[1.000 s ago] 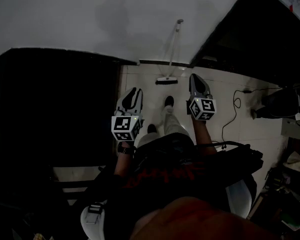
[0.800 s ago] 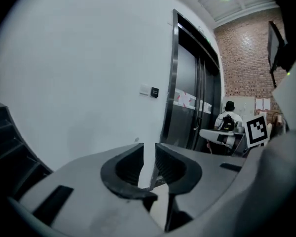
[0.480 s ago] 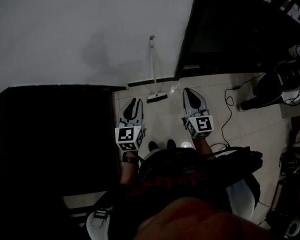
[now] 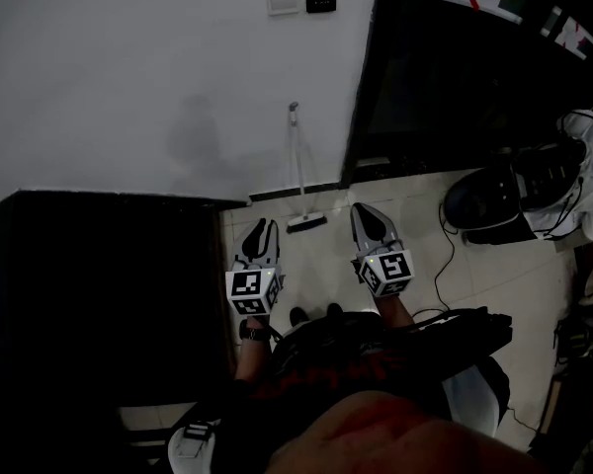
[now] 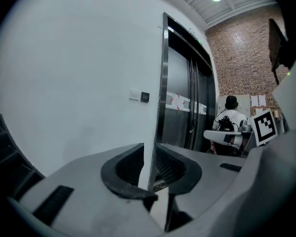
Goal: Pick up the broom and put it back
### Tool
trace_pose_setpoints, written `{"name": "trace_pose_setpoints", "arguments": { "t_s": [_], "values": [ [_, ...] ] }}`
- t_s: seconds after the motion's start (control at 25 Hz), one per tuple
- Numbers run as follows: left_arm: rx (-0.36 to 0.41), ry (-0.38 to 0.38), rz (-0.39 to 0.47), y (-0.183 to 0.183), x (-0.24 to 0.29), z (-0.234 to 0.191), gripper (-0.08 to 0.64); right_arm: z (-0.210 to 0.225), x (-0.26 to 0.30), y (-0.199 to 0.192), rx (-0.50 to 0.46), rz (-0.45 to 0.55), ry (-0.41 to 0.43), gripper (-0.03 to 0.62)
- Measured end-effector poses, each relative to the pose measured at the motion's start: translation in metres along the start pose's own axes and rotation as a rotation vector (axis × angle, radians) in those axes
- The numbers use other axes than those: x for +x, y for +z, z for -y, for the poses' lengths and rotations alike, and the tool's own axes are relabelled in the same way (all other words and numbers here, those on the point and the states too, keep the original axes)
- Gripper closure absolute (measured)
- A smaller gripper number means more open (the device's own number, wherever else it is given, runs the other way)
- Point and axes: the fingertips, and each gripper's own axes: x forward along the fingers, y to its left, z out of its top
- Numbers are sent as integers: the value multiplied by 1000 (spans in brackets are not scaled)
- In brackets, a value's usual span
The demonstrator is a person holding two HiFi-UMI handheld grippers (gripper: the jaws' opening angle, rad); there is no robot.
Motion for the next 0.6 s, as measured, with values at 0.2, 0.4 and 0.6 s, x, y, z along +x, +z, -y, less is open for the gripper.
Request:
{"name": "trace_pose_setpoints", "arguments": {
  "t_s": [0.2,0.4,0.6],
  "values": [
    [5,-5,3,5,5,3,491,2,6,6,-8,8,11,592],
    [6,-2,6,-2,6,5,513,1,5,-4,-7,5,26,592],
    [20,-24,2,4,13,16,517,3,7,-3,-12,-8,41,592]
  ]
}}
